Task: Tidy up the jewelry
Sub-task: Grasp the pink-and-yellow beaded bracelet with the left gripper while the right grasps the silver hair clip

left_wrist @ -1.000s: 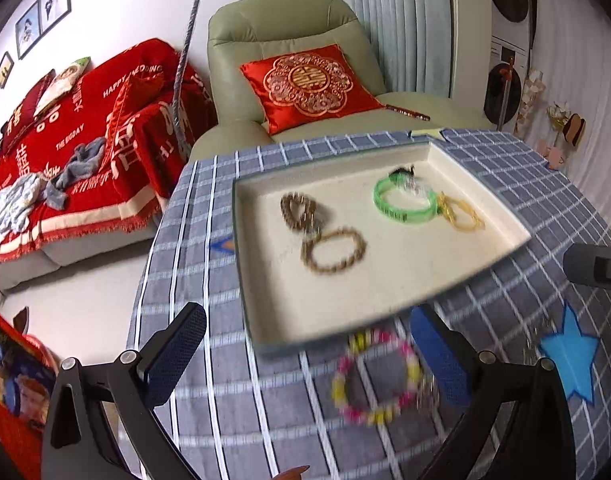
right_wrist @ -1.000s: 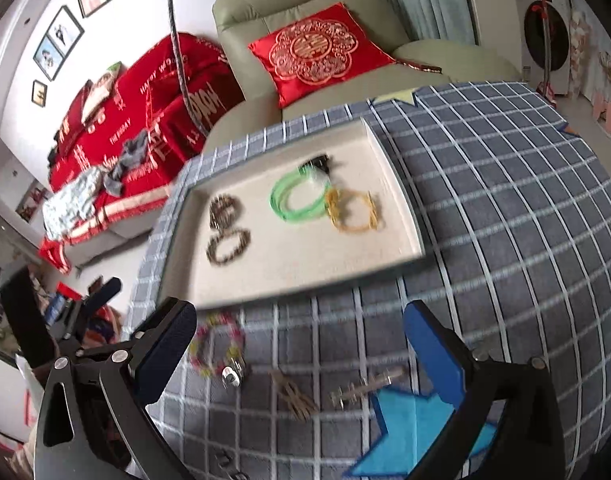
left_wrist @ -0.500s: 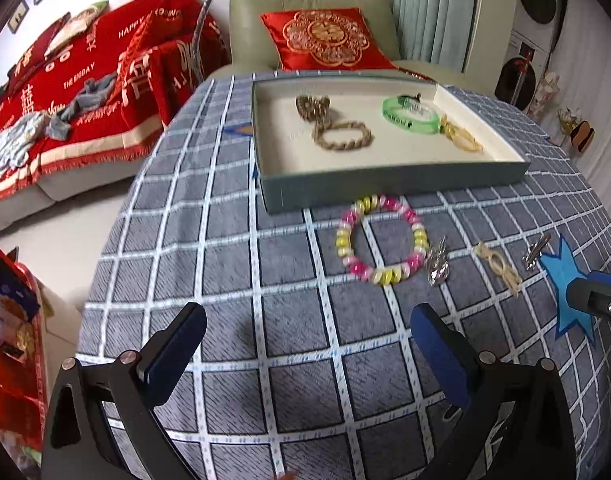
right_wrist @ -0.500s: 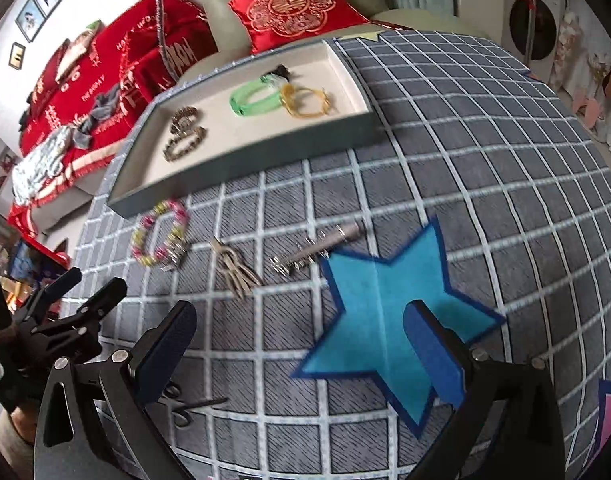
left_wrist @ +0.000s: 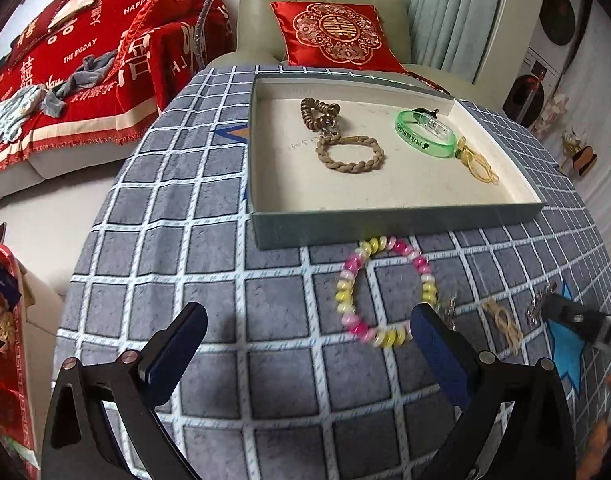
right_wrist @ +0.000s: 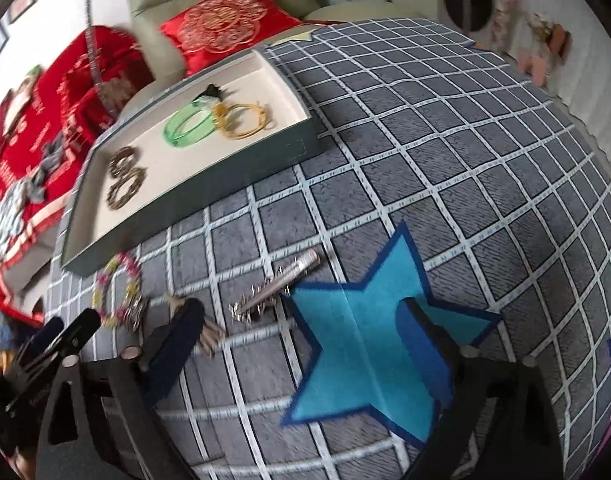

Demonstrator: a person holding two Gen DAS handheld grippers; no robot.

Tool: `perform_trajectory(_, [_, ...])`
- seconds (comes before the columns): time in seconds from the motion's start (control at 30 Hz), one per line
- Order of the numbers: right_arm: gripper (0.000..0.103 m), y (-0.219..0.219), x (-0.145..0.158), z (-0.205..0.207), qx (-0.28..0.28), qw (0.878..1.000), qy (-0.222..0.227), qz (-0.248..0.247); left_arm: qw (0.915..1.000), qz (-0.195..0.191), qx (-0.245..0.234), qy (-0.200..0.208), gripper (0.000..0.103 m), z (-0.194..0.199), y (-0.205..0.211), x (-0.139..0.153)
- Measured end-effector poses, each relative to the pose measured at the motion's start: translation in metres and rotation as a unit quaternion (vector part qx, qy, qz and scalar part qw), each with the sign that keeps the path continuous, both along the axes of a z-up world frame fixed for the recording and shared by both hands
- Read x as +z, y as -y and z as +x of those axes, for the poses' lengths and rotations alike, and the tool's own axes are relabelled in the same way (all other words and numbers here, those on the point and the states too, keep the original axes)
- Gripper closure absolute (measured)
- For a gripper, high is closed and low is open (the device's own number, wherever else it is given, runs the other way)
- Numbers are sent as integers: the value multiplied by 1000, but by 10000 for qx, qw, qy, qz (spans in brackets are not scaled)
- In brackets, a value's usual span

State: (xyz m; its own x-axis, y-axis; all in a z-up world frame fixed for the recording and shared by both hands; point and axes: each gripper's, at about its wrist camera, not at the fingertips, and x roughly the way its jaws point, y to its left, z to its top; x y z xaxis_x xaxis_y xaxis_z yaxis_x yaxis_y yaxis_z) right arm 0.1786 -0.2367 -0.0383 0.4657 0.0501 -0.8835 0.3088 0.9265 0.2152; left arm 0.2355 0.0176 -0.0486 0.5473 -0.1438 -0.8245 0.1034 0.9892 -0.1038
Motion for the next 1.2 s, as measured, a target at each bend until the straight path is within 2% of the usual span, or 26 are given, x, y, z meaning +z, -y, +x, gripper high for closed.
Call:
perform_trajectory(0.1, [21,-9,-4,11,-145,9995,-59,-280,10000,8,-16,-54,0,5,5,-3])
perform_trajectory(0.2, [23,-18,-4,17,-151,9984,-74,-534,9999,11,-9,-126,0,8,9,-8])
perform_trajectory(0.27, [25,-25,-6,21,-68,9966,-92,-811,9998,154,-38,-106,0,9,12,-9])
perform_trajectory(0.37, [35,-33,-7,21,136,9935,-57,-1131,9994,301,-157,-79,3,10,17,-9])
perform_trajectory(0.47, [56,-35,-5,19,397,9925,23,-1152,9988,407,-278,-46,10,10,22,-8])
perform_trajectory(0.5, [67,-35,-4,18,506,9919,36,-1162,9986,418,-325,-38,12,10,24,-7])
perform_trajectory(0.53, [73,-34,-4,19,573,9916,42,-1155,9984,427,-376,-30,15,9,26,-6])
perform_trajectory(0.6, [78,-32,-3,18,665,9918,36,-1095,9978,443,-483,-29,20,8,30,-5])
perform_trajectory(0.7, [79,-28,-2,15,771,9923,80,-971,9965,483,-687,-11,32,6,35,-2])
perform_trajectory(0.73, [79,-27,-2,13,798,9925,105,-917,9960,470,-765,-11,39,5,37,-1])
perform_trajectory(0.77, [79,-26,-2,11,820,9929,123,-856,9953,459,-852,3,52,4,39,0])
perform_trajectory(0.8, [79,-24,-2,9,831,9932,138,-804,9947,483,-906,32,61,3,41,1])
perform_trajectory(0.83, [79,-23,-1,6,840,9936,162,-735,9942,502,-953,46,79,3,43,1])
perform_trajectory(0.93, [79,-16,0,0,826,9951,226,-492,9942,416,-992,59,79,1,44,2])
perform_trajectory(1.07, [79,-9,3,-7,792,9960,326,-261,9958,0,-919,4,80,-3,34,4])
perform_trajectory(1.2, [79,-2,6,-12,736,9965,389,25,9960,-89,-886,85,80,-12,28,10])
